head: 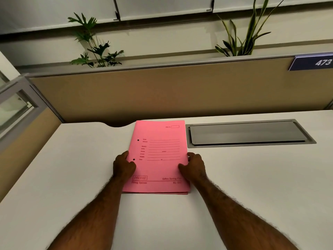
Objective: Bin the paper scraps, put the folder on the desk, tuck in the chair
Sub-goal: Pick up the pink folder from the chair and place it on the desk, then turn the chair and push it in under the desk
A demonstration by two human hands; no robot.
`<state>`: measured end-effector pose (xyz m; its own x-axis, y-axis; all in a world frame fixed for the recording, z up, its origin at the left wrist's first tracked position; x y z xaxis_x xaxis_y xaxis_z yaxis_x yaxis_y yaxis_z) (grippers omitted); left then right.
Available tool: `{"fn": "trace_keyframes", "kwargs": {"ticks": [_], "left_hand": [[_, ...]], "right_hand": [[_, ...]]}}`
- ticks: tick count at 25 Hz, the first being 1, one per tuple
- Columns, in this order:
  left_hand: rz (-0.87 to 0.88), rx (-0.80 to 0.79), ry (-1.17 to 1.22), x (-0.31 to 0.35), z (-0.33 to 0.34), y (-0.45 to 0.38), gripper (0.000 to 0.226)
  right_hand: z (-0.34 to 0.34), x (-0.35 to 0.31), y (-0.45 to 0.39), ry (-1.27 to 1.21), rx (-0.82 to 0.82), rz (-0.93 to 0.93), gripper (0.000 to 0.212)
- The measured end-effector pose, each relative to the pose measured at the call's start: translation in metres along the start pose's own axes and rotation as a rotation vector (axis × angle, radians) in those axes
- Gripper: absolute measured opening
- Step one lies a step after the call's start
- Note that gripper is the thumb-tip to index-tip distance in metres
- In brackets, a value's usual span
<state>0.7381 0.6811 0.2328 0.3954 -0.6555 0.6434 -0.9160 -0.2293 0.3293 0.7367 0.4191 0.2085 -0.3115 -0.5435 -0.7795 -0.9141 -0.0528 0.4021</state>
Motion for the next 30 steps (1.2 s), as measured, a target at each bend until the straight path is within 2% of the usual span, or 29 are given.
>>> {"fn": "trace_keyframes", "kwargs": {"ticks": [3,5,7,10,21,30], "left_hand": [[-0.006,0.021,-0.028,0.000,0.002,0.007,0.046],[-0.018,0.030,-0.076,0.000,0.004,0.019,0.046],[-0.016,0.021,-0.152,-0.002,0.004,0.035,0.053],[0.057,-0.018,-0.225,-0.004,0.008,0.064,0.051],[0.326,-0.055,-0.206,-0.036,0.021,0.226,0.044],[0.456,-0.122,-0.193,-0.081,0.040,0.375,0.043]], "right_hand": [[-0.001,0.002,0.003,0.088,0.011,0.035,0.072],[-0.002,0.003,0.009,0.120,0.008,0.027,0.075],[-0.003,0.002,0.022,0.148,0.003,0.004,0.073],[-0.003,0.003,0.051,0.171,0.018,-0.028,0.066],[0.030,0.037,0.220,0.176,0.092,-0.134,0.038],[0.060,0.076,0.383,0.121,0.171,-0.179,0.036]]}}
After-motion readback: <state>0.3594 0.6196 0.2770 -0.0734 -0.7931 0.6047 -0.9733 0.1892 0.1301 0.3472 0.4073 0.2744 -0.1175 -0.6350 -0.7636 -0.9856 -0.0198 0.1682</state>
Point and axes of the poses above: each hand's wrist, its own y-axis away from the middle knuckle, its own z-axis out of the palm, x = y × z, the point moved 4 cm from there along -y, towards the middle knuckle, and after that the axes turned 14 degrees about -x, right-handed, at the moved point
